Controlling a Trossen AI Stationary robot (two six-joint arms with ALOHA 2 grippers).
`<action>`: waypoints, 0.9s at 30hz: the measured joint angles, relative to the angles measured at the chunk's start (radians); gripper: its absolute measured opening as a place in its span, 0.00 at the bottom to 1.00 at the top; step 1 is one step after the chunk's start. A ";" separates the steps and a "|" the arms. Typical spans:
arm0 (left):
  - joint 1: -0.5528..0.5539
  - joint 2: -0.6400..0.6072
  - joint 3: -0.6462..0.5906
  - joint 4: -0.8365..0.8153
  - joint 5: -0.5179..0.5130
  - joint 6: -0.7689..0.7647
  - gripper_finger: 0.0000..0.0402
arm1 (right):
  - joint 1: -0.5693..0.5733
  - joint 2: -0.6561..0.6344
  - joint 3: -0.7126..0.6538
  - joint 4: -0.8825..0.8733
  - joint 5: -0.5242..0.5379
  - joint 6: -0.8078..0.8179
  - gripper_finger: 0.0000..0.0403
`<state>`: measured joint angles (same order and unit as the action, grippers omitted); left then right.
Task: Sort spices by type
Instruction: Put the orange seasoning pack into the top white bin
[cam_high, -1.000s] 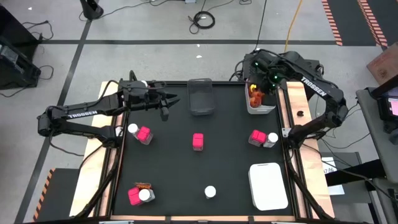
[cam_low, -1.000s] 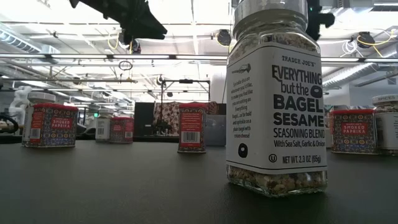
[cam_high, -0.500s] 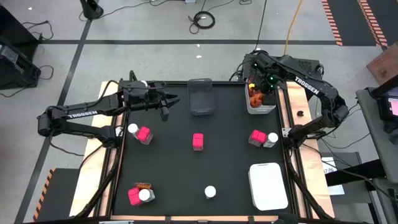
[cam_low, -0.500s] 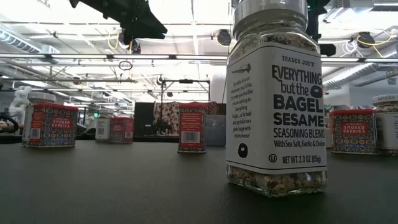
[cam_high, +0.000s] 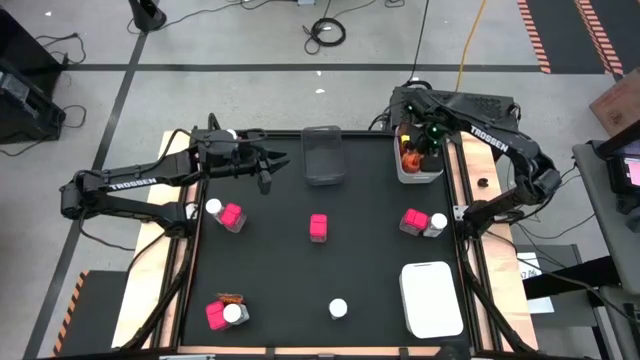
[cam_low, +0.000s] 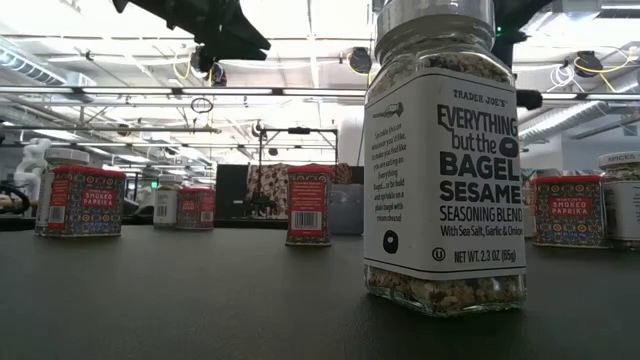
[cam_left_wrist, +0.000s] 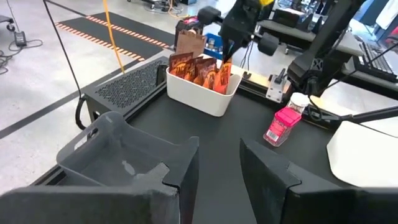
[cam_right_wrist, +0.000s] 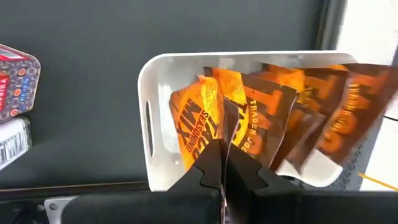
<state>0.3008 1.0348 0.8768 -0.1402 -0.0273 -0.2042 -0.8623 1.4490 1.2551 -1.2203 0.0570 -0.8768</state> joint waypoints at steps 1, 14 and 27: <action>0.000 0.000 0.000 0.000 0.000 0.000 0.30 | 0.002 0.000 -0.017 0.011 0.000 0.000 0.00; 0.000 0.000 0.000 0.001 0.000 0.002 0.30 | 0.006 0.000 -0.150 0.139 0.000 0.014 0.00; 0.000 0.000 0.000 0.000 0.001 0.010 0.30 | 0.006 0.000 -0.151 0.152 -0.001 0.045 0.01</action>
<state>0.3007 1.0348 0.8768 -0.1398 -0.0265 -0.1944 -0.8558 1.4490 1.1042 -1.0687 0.0559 -0.8313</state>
